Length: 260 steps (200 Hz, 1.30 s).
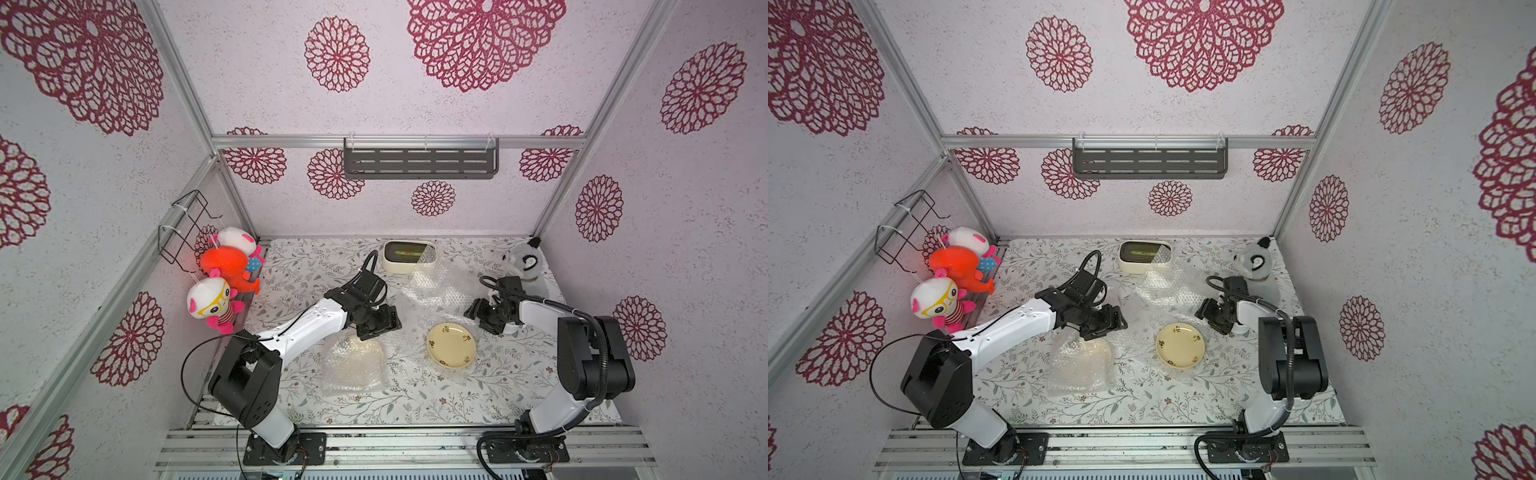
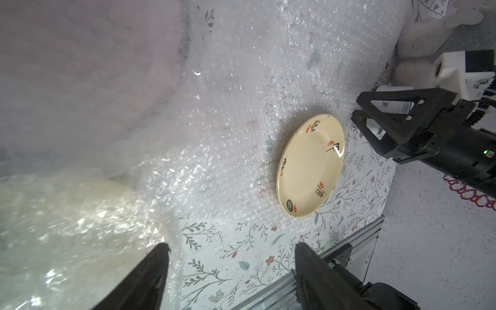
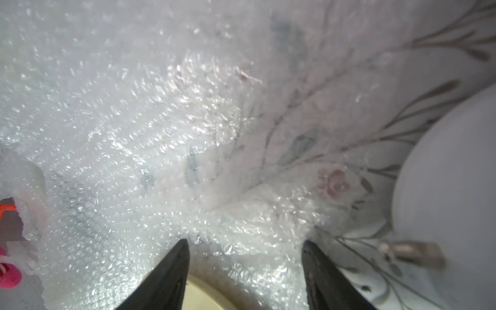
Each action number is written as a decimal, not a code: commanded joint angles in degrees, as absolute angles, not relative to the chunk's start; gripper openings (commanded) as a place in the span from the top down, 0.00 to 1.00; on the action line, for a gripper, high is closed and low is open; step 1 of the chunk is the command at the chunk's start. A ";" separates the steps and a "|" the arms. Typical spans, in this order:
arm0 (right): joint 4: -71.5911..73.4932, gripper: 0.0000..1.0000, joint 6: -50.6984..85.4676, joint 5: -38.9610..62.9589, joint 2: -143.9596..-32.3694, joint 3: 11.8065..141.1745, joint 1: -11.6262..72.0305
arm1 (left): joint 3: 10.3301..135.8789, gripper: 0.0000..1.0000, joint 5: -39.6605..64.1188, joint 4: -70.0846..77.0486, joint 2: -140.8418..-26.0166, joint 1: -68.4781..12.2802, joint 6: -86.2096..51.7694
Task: Unpack dinner plates from bubble wrap
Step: Adjust the bubble wrap at the center of the board.
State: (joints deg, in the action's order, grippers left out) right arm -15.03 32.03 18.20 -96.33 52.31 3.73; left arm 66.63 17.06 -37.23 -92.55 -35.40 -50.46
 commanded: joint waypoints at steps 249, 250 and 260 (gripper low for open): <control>-24.51 0.63 35.77 29.76 -58.30 25.49 3.27 | 84.96 0.44 36.89 -23.73 -119.42 -37.92 -45.28; -24.43 0.63 35.86 29.73 -58.30 25.49 3.30 | 84.93 0.44 36.90 -23.73 -119.39 -37.95 -45.27; -23.85 0.63 35.93 29.95 -58.68 25.49 3.25 | 84.89 0.45 36.90 -23.89 -119.56 -38.35 -45.03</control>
State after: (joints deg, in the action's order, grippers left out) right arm -26.57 34.81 28.71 -58.15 25.43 3.27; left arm 83.66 35.62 -23.90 -119.02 -37.26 -46.61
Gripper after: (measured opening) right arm 0.371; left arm 0.560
